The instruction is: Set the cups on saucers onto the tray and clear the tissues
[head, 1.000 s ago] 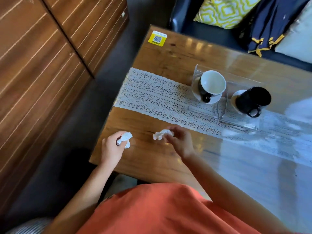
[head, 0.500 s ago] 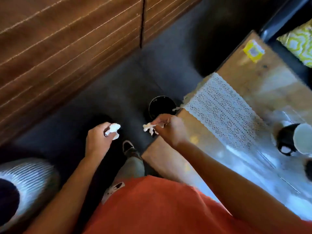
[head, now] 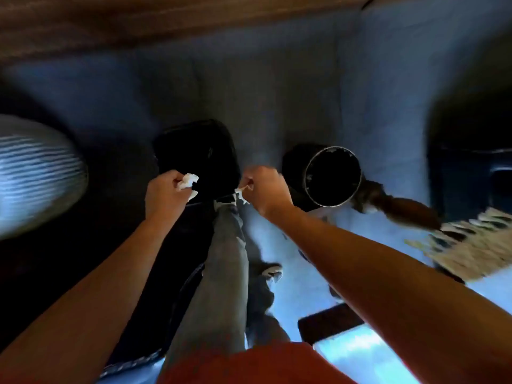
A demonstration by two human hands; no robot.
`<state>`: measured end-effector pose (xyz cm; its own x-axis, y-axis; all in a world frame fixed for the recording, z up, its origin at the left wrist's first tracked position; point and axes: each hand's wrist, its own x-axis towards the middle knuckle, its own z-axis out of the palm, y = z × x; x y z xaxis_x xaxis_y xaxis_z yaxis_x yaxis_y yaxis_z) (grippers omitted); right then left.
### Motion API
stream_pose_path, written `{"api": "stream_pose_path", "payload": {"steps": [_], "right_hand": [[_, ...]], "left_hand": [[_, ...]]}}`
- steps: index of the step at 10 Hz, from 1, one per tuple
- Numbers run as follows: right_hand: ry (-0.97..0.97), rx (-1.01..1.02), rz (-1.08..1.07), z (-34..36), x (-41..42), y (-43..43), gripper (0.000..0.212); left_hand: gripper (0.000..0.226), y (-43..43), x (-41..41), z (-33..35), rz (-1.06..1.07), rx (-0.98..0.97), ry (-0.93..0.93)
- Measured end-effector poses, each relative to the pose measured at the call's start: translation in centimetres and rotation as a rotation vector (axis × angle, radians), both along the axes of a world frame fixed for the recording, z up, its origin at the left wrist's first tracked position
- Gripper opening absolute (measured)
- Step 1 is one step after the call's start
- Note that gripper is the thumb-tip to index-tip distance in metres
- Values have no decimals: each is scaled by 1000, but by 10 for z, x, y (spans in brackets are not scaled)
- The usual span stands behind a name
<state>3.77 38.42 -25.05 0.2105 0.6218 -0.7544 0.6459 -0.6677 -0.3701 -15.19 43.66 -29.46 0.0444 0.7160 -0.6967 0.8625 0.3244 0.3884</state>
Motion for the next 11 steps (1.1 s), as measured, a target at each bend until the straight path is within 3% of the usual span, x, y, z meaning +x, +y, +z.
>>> {"api": "stream_pose_path", "payload": {"steps": [2,4,5,6,8,9,11], "right_hand": [[62,28,221,-109,-28,20,24],[56,-5,251,-210,-46,11,26],[44,-56,190,-243,-56,6,34],[83,-128,168,-256,-62,-1,60],[54,-138,241,-232,-53,-10,66],[36,-110,372,-200,-46,-11,65],[-29,-28,307,-92,-33,-3,55]], "left_hand": [[19,-9,4,-102,-50,-75,13],[30,-10,-7,-201,51,-75,2],[40,-12,-5,-228,143,-102,-64],[55,-18,1,-238,181,-166,-142],[65,-29,8,-219,165,-251,-74],[67,-32,12,-183,170,-251,-97],[57,-26,27,-68,46,-117,-110]]}}
